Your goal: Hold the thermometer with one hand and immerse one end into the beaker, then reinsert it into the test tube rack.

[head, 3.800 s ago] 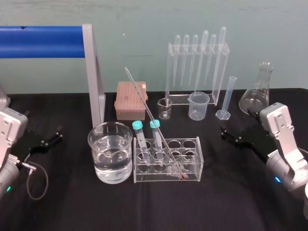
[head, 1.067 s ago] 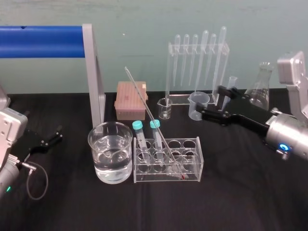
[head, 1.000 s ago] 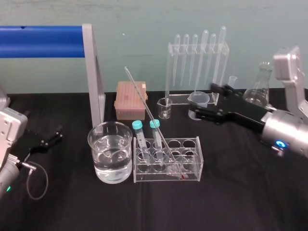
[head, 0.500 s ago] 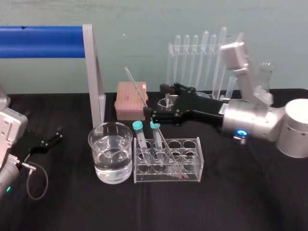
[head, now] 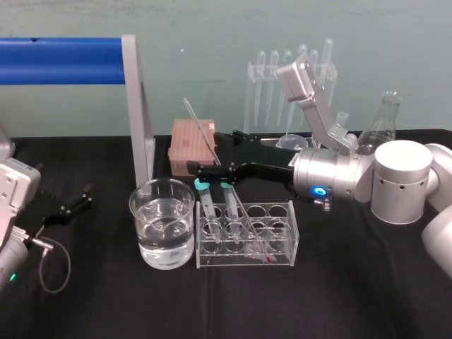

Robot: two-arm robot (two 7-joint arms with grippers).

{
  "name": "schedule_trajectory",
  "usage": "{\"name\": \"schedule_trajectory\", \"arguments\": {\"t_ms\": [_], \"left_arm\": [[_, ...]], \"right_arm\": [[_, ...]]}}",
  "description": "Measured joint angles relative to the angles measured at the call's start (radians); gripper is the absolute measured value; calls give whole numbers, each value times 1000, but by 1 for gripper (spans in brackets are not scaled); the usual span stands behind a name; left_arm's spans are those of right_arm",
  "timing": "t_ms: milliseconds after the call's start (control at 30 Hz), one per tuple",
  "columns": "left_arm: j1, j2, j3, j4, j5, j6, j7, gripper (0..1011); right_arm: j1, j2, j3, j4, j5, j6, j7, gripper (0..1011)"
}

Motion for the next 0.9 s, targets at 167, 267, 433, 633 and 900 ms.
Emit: {"name": "schedule_trajectory", "arguments": {"t_ms": [167,267,433,633,900], "left_arm": [[0,0,0,0,0,0,0,1008],[0,0,0,0,0,0,0,1008],[0,0,0,0,0,0,0,1008],[0,0,0,0,0,0,0,1008],[0,0,0,0,0,0,0,1008]], "right_arm": [[3,-13,5,9,14,1,-7,1003],[6,-18,8,11,19,-6,-9,1003],[14,-22,7,16,20,-13,-10,1003],[18,-22,2,17,18,-18,-9,1003],[17,-22,3,17,18,-18,-9,995]]}}
